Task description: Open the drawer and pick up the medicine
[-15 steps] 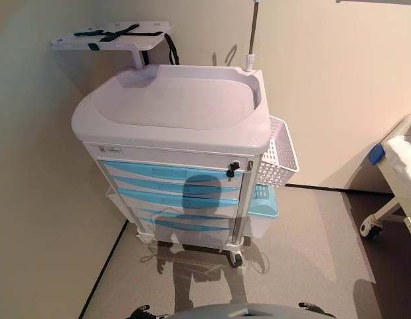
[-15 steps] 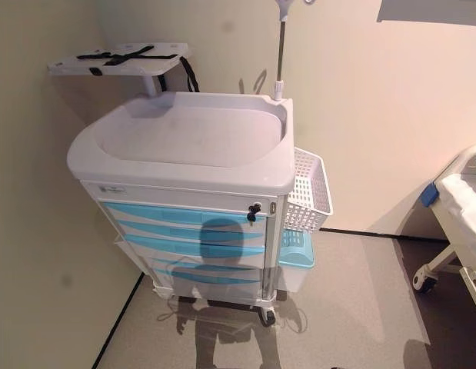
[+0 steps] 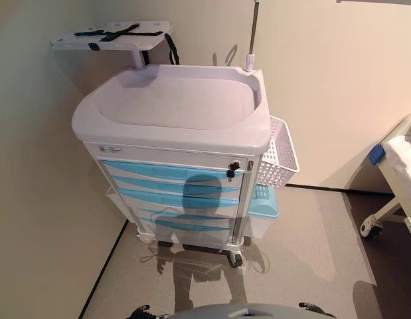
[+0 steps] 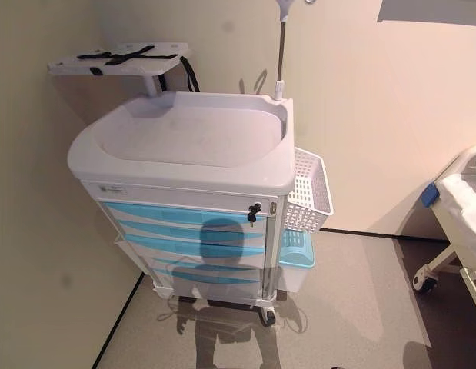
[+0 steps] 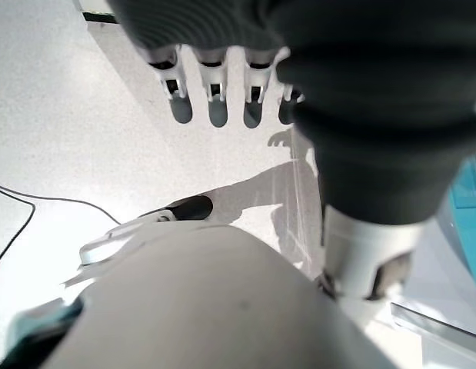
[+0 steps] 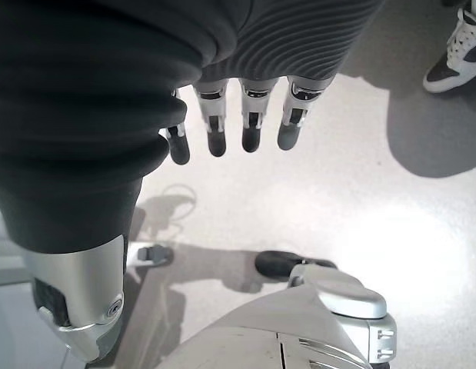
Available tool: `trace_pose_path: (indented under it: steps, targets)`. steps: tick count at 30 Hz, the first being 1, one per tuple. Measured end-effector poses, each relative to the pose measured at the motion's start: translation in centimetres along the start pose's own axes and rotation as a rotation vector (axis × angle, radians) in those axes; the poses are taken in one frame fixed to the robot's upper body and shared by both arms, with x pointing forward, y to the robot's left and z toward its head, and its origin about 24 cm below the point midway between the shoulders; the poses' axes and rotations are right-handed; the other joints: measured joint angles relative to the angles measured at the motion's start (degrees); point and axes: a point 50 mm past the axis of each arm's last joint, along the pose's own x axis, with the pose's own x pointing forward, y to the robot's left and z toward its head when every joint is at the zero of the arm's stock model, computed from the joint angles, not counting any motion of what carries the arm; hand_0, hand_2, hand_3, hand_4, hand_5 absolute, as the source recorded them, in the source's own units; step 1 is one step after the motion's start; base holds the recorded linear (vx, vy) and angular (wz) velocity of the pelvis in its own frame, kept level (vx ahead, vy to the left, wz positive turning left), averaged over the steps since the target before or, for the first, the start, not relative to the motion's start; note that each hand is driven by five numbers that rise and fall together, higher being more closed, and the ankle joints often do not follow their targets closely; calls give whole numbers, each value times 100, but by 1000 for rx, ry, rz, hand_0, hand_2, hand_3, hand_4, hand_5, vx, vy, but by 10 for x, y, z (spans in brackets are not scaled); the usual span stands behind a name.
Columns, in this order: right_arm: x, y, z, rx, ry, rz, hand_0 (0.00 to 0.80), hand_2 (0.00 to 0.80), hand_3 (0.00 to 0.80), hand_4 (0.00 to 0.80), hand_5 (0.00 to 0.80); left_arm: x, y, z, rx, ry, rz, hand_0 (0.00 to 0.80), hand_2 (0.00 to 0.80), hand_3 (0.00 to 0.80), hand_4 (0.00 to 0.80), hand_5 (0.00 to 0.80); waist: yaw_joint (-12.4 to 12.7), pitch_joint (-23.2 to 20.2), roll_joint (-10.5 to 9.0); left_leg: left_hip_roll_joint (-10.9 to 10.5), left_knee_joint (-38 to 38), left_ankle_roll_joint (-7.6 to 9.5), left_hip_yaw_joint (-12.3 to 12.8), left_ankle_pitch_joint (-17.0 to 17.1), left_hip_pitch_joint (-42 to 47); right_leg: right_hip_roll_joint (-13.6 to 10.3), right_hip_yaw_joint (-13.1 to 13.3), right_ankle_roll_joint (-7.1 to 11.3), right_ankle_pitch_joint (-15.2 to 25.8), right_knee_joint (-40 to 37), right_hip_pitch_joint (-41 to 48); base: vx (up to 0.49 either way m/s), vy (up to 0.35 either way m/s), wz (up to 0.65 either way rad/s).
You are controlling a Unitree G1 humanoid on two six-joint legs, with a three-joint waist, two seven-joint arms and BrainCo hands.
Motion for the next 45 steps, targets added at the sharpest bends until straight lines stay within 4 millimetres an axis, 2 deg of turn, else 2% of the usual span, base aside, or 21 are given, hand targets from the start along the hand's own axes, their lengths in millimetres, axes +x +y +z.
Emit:
trace_pose_path:
  steps: [9,14,17,19,20,22,25,27,29,32,35,38,41,45]
  targets:
    - [0,-1,0,2,0,-10,0,0,0,0,0,0,0,1,-78,-3,1,0,0,0,0,0,0,70,10,-1,14,4,-16,3,-81,-3,-31,1,-8,1,-64,1,2,1]
    - [0,-2,3,4,-8,-14,0,0,0,0,0,0,2,17,-173,-71,-1,0,0,0,0,0,3,197,40,-12,29,10,-30,21,-214,-11,-62,-1,-5,23,-184,-32,12,3]
    - [1,-3,12,3,-38,-23,0,0,0,0,0,0,6,42,-275,-174,2,0,0,0,0,0,3,356,52,-22,53,-13,-37,70,-414,-19,-74,-3,25,56,-377,-93,26,2]
    - [2,-6,24,0,-73,-31,0,0,0,0,0,-3,9,74,-351,-284,-9,0,0,0,0,0,5,554,57,-39,251,-10,-42,69,-768,-29,-75,0,1,331,-775,-132,44,-4]
    - [2,-10,38,-3,-107,-40,0,0,0,0,0,-6,13,97,-375,-359,-12,0,0,0,0,0,7,751,61,-63,335,17,-63,93,-986,-45,-100,15,1,474,-996,-156,53,-4]
    - [3,-14,54,-5,-145,-51,0,0,0,0,0,-11,19,128,-392,-442,-11,0,0,0,0,0,-5,974,41,-109,500,29,-87,91,-1221,-96,-164,54,-43,706,-1261,-176,54,0]
    - [2,-18,74,-4,-198,-67,0,0,0,0,0,-24,27,169,-421,-585,-11,0,0,0,0,0,-10,1227,-27,-186,781,93,-94,46,-1620,-177,-164,98,-234,1274,-1802,-143,36,1]
    - [0,-23,93,7,-251,-81,0,0,0,0,0,-40,35,206,-471,-715,-31,0,0,0,0,0,6,1506,-104,-289,1163,146,-105,-13,-2119,-289,-154,133,-446,1942,-2425,-89,27,9]
    - [-1,-22,99,16,-273,-83,0,0,0,0,0,-48,37,225,-533,-767,-59,0,0,0,0,0,-7,1620,-158,-351,1325,170,-104,-49,-2316,-355,-120,150,-564,2255,-2704,-74,24,7]
    - [-1,-23,102,18,-282,-87,0,0,0,0,0,-58,37,238,-620,-821,-111,0,0,0,0,0,-21,1666,-178,-429,1575,191,-143,-142,-2664,-434,-108,184,-747,2640,-3108,-59,19,10]
    - [-3,-23,110,28,-304,-86,0,0,0,0,0,-71,34,257,-793,-887,-209,0,0,0,0,0,-14,1723,-206,-434,1851,197,-174,-184,-3052,-431,-95,155,-792,2913,-3489,-40,10,5]
    - [-4,-24,120,37,-335,-90,0,0,0,0,0,-88,23,283,-1048,-935,-411,0,0,0,0,0,-52,1758,-261,-424,2039,197,-169,-233,-3310,-418,-69,160,-786,2987,-3698,-12,13,-2]
    - [-6,-21,128,35,-357,-82,0,0,0,0,0,-108,12,307,-1199,-976,-588,0,0,0,0,0,-128,1811,-359,-438,2171,193,-158,-268,-3420,-425,-35,157,-769,3046,-3779,0,0,0]
    - [-7,-22,133,27,-371,-83,0,0,0,0,0,-140,3,333,-1201,-1071,-766,0,0,0,0,0,-195,1819,-402,-436,2310,216,-133,-337,-3603,-422,-3,185,-742,3047,-3912,-2,28,-5]
